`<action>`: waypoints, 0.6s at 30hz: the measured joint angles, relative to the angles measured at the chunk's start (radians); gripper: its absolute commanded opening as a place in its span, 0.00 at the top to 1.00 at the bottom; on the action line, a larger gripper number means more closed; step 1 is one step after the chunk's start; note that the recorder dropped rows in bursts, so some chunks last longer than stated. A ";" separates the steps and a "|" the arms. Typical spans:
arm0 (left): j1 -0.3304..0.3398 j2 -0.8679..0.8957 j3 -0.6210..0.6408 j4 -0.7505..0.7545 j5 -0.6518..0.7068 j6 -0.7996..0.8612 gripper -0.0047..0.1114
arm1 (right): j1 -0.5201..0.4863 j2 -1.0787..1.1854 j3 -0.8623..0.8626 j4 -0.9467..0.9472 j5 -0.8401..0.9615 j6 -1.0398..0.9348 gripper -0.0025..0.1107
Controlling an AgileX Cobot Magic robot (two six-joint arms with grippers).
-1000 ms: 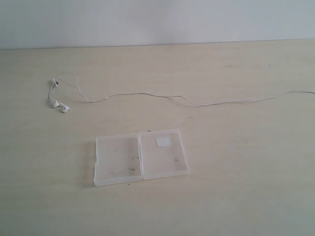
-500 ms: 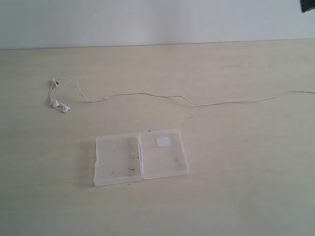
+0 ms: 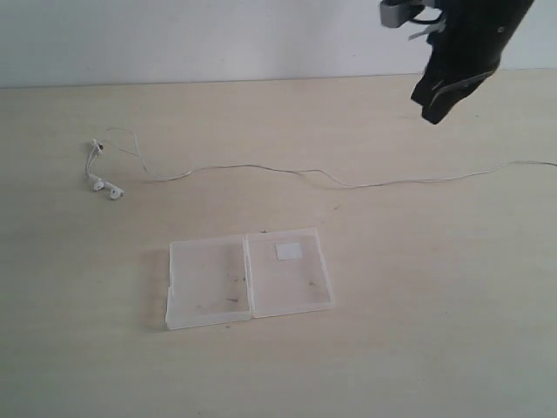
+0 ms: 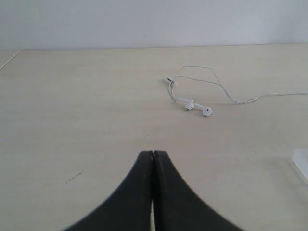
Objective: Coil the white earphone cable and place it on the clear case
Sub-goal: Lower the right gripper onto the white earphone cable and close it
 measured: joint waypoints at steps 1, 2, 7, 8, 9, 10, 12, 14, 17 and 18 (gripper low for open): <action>0.000 0.000 0.000 0.000 0.000 0.000 0.96 | 0.016 0.013 -0.009 -0.014 -0.004 -0.024 0.86; 0.000 0.000 0.000 0.000 0.000 0.000 0.96 | 0.034 0.027 -0.016 -0.019 -0.020 -0.042 0.81; 0.000 0.000 0.000 0.000 0.000 0.000 0.96 | 0.082 0.078 -0.025 -0.031 -0.079 -0.148 0.58; 0.000 0.000 0.000 0.000 0.000 0.000 0.96 | 0.089 0.087 -0.025 -0.033 -0.082 -0.160 0.57; 0.000 0.000 0.000 0.000 0.000 0.000 0.96 | 0.096 0.097 -0.025 -0.033 -0.082 -0.166 0.56; 0.000 0.000 0.000 0.000 0.000 0.000 0.96 | 0.102 0.103 -0.025 -0.033 -0.083 -0.171 0.56; 0.000 0.000 0.000 0.000 0.000 0.000 0.96 | 0.118 0.122 -0.025 -0.035 -0.085 -0.177 0.56; 0.000 0.000 0.000 0.000 0.000 0.000 0.96 | 0.132 0.137 -0.025 -0.035 -0.102 -0.179 0.56; 0.000 0.000 0.000 0.000 0.000 0.000 0.96 | 0.158 0.159 -0.025 -0.035 -0.142 -0.179 0.56; 0.000 0.000 0.000 0.000 0.000 0.000 0.96 | 0.164 0.168 -0.025 -0.035 -0.157 -0.179 0.56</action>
